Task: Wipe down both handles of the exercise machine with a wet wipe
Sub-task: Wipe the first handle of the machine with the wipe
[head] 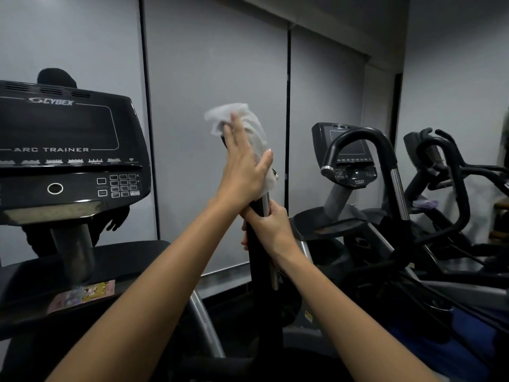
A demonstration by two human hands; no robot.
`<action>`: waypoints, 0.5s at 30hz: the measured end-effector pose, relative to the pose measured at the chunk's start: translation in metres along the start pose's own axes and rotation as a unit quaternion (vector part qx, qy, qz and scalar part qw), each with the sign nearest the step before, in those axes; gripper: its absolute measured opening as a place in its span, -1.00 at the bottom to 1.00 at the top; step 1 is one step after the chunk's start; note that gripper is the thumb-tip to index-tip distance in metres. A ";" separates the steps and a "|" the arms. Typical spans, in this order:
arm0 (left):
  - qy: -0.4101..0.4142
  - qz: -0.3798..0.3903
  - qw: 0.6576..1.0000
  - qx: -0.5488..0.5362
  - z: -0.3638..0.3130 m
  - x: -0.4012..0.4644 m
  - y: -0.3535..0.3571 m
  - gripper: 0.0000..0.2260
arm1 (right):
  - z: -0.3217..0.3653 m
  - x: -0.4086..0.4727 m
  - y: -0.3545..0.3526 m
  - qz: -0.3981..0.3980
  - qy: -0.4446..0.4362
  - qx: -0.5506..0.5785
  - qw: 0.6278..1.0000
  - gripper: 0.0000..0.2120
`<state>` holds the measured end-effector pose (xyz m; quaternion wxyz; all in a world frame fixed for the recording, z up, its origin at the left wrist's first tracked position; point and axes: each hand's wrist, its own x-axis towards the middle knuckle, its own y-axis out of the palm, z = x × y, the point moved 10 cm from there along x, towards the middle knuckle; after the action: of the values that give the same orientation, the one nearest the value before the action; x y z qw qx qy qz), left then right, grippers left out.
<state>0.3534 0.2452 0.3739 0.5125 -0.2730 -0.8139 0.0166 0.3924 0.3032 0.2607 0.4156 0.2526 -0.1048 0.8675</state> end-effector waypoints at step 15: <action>0.175 0.009 0.983 0.060 -0.017 -0.016 -0.023 -0.64 | -0.001 0.000 0.000 -0.008 -0.010 0.017 1.000 -0.80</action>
<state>0.3632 0.2142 0.3758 0.6619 -0.2476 -0.7071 0.0217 0.3917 0.3041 0.2597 0.4174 0.2693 -0.0919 0.8630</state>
